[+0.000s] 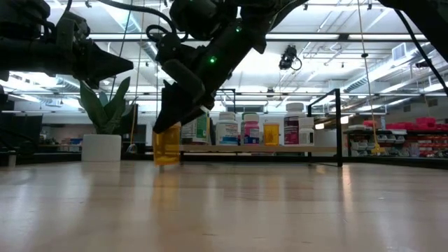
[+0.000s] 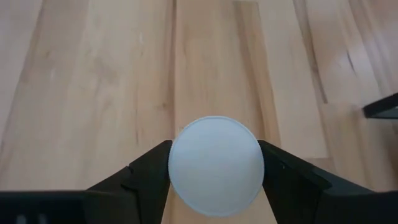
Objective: Pick and place medicine bottles onto shelf by color
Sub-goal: Put the orange pill bottle on the shelf
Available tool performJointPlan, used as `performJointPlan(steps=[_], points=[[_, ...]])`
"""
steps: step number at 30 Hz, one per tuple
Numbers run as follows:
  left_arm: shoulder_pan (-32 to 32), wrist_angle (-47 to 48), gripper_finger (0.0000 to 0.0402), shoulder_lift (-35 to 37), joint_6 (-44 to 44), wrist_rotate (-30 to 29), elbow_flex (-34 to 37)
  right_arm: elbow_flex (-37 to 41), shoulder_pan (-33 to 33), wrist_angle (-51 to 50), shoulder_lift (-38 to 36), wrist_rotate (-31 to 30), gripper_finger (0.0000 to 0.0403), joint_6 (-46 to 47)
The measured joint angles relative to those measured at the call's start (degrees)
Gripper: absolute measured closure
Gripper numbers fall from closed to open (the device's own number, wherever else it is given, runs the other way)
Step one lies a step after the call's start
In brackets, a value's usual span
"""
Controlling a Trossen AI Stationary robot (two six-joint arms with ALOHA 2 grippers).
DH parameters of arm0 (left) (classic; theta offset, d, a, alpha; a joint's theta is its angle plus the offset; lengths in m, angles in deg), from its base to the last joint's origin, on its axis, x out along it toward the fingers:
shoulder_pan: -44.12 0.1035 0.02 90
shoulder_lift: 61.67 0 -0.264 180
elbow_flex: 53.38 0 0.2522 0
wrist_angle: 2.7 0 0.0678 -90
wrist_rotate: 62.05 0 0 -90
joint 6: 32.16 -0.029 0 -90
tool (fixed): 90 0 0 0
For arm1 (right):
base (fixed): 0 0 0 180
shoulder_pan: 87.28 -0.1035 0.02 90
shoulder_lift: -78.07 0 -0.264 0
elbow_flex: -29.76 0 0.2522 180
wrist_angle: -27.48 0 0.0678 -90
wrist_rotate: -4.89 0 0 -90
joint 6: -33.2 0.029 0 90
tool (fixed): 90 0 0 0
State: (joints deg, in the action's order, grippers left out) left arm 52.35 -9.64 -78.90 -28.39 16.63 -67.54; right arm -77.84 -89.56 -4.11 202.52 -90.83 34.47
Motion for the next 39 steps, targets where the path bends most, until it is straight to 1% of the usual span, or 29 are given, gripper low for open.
performJointPlan(steps=[5,12,17,24,29,33,35,39], points=[[0.02,0.02,0.0371,0.0,0.0,0.0,0.01,0.0,0.5,-0.43,-0.02,-0.46,0.0171,0.3],[0.01,0.02,0.0363,0.0,0.0,0.0,0.0,0.0,1.54,-2.13,-0.02,-0.78,0.0171,0.3],[0.0,0.0,0.0364,0.0,0.0,0.0,0.0,0.0,2.69,-3.64,-0.11,-0.96,0.0171,0.67],[0.02,0.0,0.0373,0.0,0.0,0.02,0.02,0.02,2.9,-5.64,-1.37,-3.51,0.0171,0.65],[0.0,0.01,0.0368,0.0,0.0,0.0,0.01,0.19,2.93,-7.72,-2.37,-3.7,0.0171,0.58],[0.02,0.01,0.0363,0.0,0.0,-0.02,0.02,2.77,2.9,-6.38,-3.74,-3.74,0.0172,0.68],[0.02,0.0,0.0361,0.0,0.0,0.01,0.0,5.21,2.95,-3.41,-5.04,-3.82,0.0172,0.88],[0.02,0.04,0.0363,0.0,0.0,0.0,0.0,11.36,2.9,-0.6,-8.97,-5.42,0.0172,3.11]])
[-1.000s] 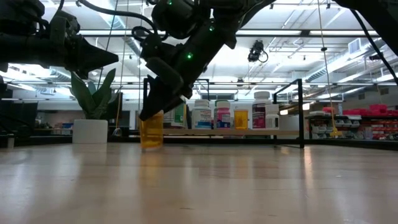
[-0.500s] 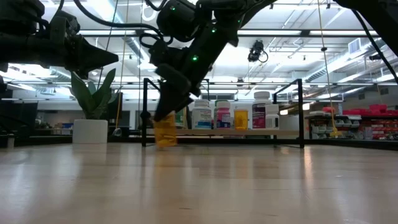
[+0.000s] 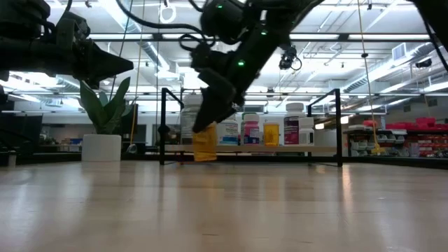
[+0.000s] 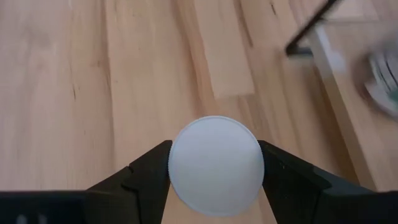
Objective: Pick and place medicine bottles onto shelf by color
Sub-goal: Put the orange pill bottle on the shelf
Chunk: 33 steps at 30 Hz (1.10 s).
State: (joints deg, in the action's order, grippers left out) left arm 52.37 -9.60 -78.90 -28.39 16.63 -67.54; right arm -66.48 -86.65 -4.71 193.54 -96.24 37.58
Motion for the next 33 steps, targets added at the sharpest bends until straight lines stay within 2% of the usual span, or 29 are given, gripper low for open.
performJointPlan(steps=[7,16,23,33], points=[[-0.01,0.02,0.0372,0.0,0.0,-0.02,0.0,13.89,0.0,6.88,-9.54,-1.93,0.0172,4.92],[-0.02,0.01,0.0363,0.0,0.0,-0.02,0.02,26.8,0.0,8.36,-21.59,-9.79,0.0172,11.77],[-0.01,-0.02,0.0364,0.0,0.0,-0.01,0.02,29.89,1.63,7.87,-26.77,-16.25,0.0172,15.09],[-0.01,-0.02,0.0371,0.0,0.0,-0.01,0.01,30.54,8.13,6.8,-27.48,-16.44,0.0172,15.22]])
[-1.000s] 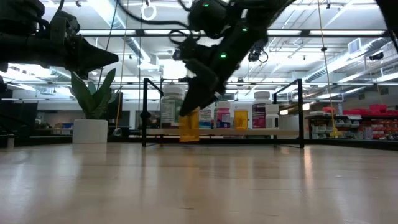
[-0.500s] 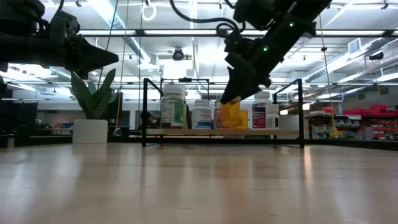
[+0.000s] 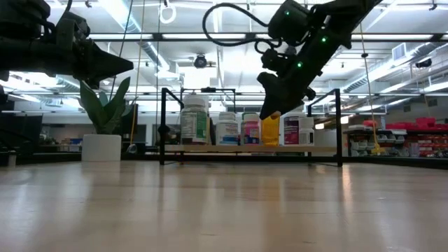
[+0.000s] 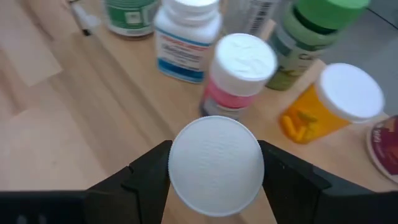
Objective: Pick and place medicine bottles onto shelf by color
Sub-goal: Put the orange pill bottle on the shelf
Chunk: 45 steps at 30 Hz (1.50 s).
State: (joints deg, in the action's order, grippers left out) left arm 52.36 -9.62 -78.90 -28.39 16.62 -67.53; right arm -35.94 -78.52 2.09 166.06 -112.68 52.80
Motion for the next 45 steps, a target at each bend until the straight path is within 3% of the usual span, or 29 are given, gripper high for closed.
performJointPlan(steps=[14,45], points=[[0.0,0.0,0.0372,0.0,0.0,-0.01,-0.01,0.0,4.9,-1.23,0.07,0.83,0.0172,0.2],[0.01,0.0,0.0366,0.0,0.0,0.01,-0.01,0.0,6.45,-2.2,0.09,1.7,0.0143,-0.31]])
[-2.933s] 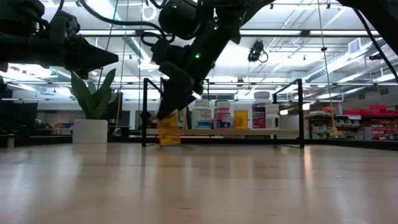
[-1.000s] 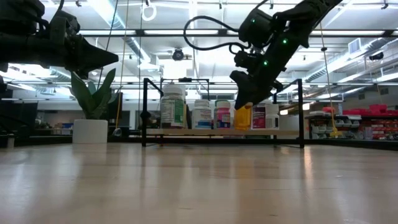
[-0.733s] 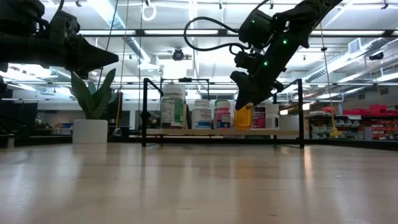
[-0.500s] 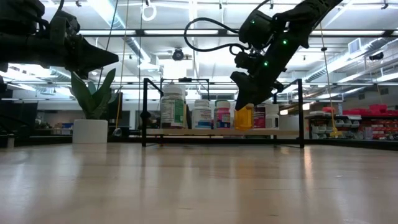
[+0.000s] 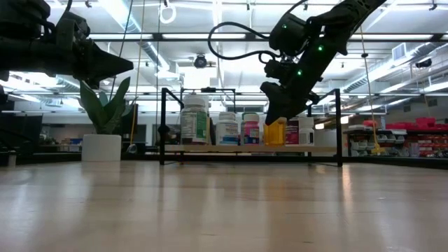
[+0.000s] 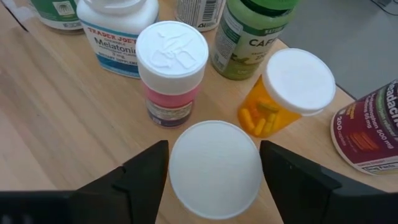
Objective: Pick and place medicine bottles onto shelf by color
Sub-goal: Put the orange pill bottle on the shelf
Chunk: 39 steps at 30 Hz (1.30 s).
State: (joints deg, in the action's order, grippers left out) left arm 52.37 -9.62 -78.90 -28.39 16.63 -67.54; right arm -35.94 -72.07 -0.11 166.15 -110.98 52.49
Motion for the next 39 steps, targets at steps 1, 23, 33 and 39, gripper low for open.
performJointPlan(steps=[1,23,33,39], points=[[-0.02,0.0,0.0365,0.0,0.0,-0.01,0.01,0.0,0.0,0.0,0.0,0.0,0.0141,-0.23],[-0.01,-0.01,0.0363,0.0,0.0,-0.01,0.01,-4.59,0.0,0.47,-0.34,0.02,0.0087,-6.02],[-0.02,0.0,0.0369,0.0,0.0,0.0,0.0,-1.35,0.0,5.75,-1.97,0.02,0.0178,-8.85],[0.0,0.0,0.0371,0.0,0.0,-0.02,0.02,3.89,1.25,14.34,-2.17,0.08,0.0244,-10.97]])
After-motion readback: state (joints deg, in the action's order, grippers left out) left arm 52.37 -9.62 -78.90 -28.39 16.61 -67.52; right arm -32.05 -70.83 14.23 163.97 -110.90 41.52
